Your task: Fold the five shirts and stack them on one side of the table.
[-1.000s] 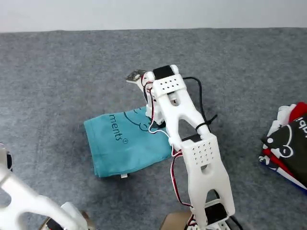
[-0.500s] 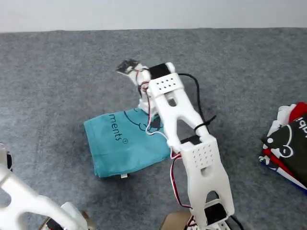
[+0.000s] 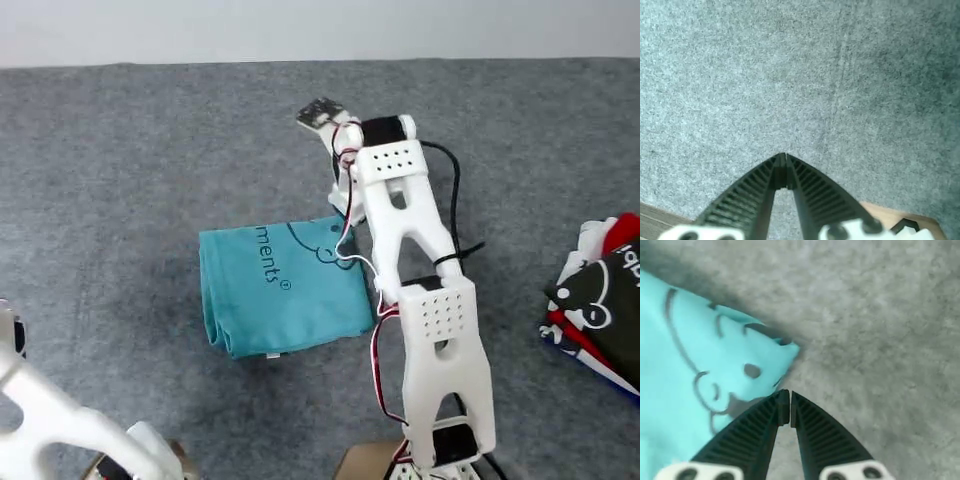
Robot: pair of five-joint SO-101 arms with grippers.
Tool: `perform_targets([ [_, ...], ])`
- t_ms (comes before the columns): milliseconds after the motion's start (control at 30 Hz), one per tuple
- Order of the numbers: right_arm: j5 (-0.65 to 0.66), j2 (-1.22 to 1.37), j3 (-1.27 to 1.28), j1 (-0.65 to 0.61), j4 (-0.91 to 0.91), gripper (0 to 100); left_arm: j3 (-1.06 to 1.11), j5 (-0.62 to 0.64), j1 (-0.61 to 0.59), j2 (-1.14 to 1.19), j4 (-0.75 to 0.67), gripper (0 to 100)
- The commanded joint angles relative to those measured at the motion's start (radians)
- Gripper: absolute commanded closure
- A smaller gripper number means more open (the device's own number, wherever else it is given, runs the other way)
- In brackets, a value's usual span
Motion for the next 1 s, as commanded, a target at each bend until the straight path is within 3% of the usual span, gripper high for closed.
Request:
perform_targets([
  [0,0.009,-0.018,-0.132,-0.056,0.105,98.8,-0.002,-0.006,-0.003,-0.023,-0.009,99],
  [200,0.006,-0.127,-0.066,-0.11,0.104,98.9,-0.004,-0.006,-0.003,-0.025,-0.009,99],
  [467,0.003,-0.418,0.402,-0.12,0.101,98.9,-0.008,-0.006,-0.003,-0.025,-0.009,99],
  [667,0.0,-0.469,0.641,-0.12,0.096,98.9,-0.004,-0.003,-0.002,-0.025,-0.014,99],
  [967,-0.025,-0.469,0.907,-0.108,-0.105,98.9,-0.004,-0.003,-0.002,-0.025,-0.015,99],
])
